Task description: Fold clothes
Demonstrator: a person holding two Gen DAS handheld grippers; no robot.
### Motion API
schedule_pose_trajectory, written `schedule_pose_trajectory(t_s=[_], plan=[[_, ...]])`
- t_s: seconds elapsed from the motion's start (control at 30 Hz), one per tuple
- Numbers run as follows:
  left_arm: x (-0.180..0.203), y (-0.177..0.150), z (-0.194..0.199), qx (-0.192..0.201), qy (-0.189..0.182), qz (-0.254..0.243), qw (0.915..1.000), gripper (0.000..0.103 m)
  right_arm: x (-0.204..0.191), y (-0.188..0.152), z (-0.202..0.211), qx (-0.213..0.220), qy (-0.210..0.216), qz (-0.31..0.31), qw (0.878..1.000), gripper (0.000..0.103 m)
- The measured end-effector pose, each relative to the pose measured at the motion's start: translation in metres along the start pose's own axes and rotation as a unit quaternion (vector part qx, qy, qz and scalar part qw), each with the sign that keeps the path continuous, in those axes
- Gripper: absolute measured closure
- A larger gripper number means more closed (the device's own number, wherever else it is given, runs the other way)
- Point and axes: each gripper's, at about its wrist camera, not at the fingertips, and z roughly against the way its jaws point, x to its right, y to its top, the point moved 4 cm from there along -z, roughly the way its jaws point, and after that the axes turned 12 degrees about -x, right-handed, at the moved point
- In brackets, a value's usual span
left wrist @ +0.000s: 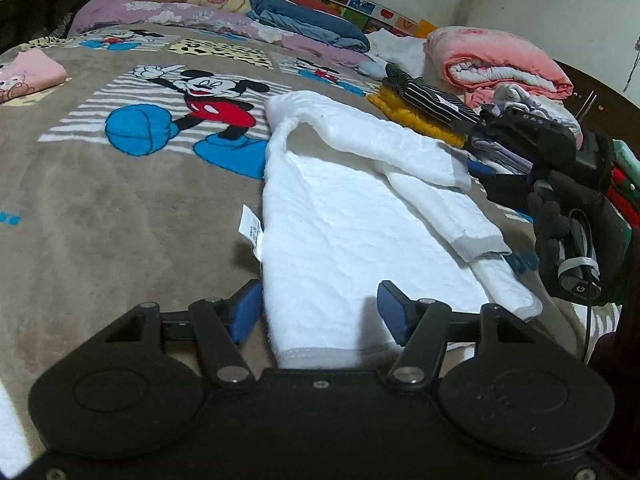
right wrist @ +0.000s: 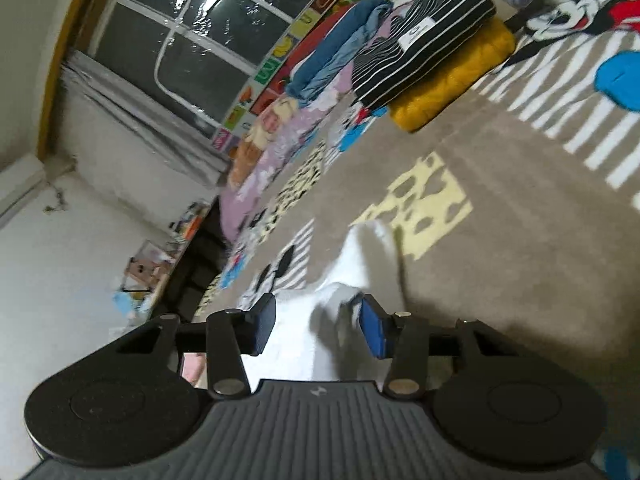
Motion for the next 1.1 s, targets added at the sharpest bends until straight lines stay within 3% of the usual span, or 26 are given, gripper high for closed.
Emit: schedule_pose_trajectory(t_s=[0.13,0.27,0.33,0.37,0.4,0.53,0.6,0.67,0.87,1.0,1.1], plan=[[0.001,0.0,0.0,-0.001,-0.001,-0.001,1.0,0.041,0.003,-0.006,0.0,-0.002,0.037,-0.024,0.999,0.055],[0.005,0.0,0.002,0.001,0.004,-0.01,0.9999,0.041,-0.005,-0.018,-0.009,-0.036,0.018,0.004,0.999,0.055],[0.008,-0.001,0.003,0.002,0.008,-0.015,0.9999,0.041,-0.016,-0.023,-0.013,-0.049,-0.006,0.042,0.998,0.07],[0.009,-0.001,0.002,0.002,0.01,-0.017,0.9998,0.041,-0.022,-0.023,-0.014,-0.052,-0.017,0.059,0.997,0.089],[0.01,-0.002,0.002,0.002,0.012,-0.019,0.9997,0.041,-0.028,-0.023,-0.014,-0.054,-0.029,0.077,0.995,0.095],[0.015,-0.003,0.003,0.01,0.024,-0.033,0.9991,0.043,-0.054,-0.01,-0.015,-0.053,-0.06,0.129,0.988,0.096],[0.02,-0.003,0.005,0.019,0.04,-0.049,0.9978,0.061,-0.067,0.002,-0.014,-0.047,-0.065,0.144,0.986,0.096],[0.028,-0.002,0.008,0.035,0.062,-0.074,0.9947,0.068,-0.077,0.013,-0.013,-0.042,-0.069,0.156,0.984,0.096],[0.066,-0.009,-0.002,0.05,0.111,-0.196,0.973,0.068,-0.099,0.046,-0.008,-0.026,-0.082,0.185,0.979,0.097],[0.086,-0.012,-0.012,0.049,0.108,-0.242,0.9631,0.068,-0.1,0.061,-0.005,-0.016,-0.095,0.189,0.977,0.097],[0.096,-0.013,-0.02,0.045,0.103,-0.255,0.9603,0.068,-0.095,0.07,-0.001,-0.011,-0.102,0.178,0.979,0.097]])
